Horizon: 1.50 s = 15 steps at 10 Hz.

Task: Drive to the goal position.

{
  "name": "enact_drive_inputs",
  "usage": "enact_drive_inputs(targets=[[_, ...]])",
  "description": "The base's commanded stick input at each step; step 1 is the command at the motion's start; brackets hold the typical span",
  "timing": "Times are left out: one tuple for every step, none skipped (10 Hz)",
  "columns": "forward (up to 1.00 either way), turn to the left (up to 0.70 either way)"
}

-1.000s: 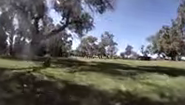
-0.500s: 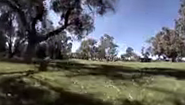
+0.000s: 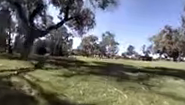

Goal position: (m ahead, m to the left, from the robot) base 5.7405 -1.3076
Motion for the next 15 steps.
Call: enact_drive_inputs(targets=[[0.85, 0.0], [0.85, 0.0], [0.85, 0.0], [0.85, 0.0], [0.85, 0.0], [0.85, 0.0], [0.85, -0.01], [0.85, -0.16], [0.85, -0.23], [0.85, -0.08], [0.85, 0.0], [0.85, 0.0], [0.85, 0.0], [0.85, 0.0], [0.85, -0.27]])
